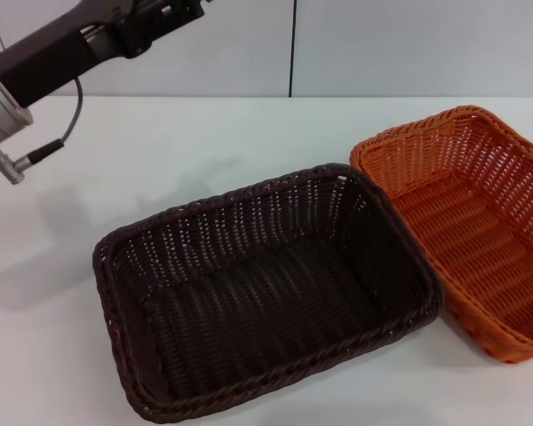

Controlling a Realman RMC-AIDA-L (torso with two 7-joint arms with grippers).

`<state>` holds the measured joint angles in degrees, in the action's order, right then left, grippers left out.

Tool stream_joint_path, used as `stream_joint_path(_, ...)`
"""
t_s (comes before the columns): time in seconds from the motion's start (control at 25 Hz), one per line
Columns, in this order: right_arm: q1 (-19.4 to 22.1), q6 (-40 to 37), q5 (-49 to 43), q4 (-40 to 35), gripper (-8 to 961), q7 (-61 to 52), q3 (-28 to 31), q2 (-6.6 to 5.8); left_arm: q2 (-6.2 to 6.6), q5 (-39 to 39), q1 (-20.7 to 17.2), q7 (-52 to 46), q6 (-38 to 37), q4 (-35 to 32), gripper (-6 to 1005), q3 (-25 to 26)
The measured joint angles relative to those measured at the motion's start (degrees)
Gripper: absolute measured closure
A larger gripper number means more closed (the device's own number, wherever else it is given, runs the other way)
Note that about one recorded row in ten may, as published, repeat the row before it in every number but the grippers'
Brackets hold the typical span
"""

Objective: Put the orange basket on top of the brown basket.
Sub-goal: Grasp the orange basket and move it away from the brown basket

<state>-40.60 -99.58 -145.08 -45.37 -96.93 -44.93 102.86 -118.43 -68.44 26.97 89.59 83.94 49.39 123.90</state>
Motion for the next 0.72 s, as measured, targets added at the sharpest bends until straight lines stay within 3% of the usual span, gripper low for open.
stream_joint_path(0.32,0.9,-2.4,-0.2,0.3,344,2.5,-2.0,2.01,-0.01,0.0,0.1,0.0,0.0,-0.6,140,-0.6)
stream_joint_path(0.72,1.0,-9.4,-1.5,-0.1,344,5.7,-2.2,5.60,-0.06,0.8,1.1,-0.9,-3.7,-1.9,140,-1.9)
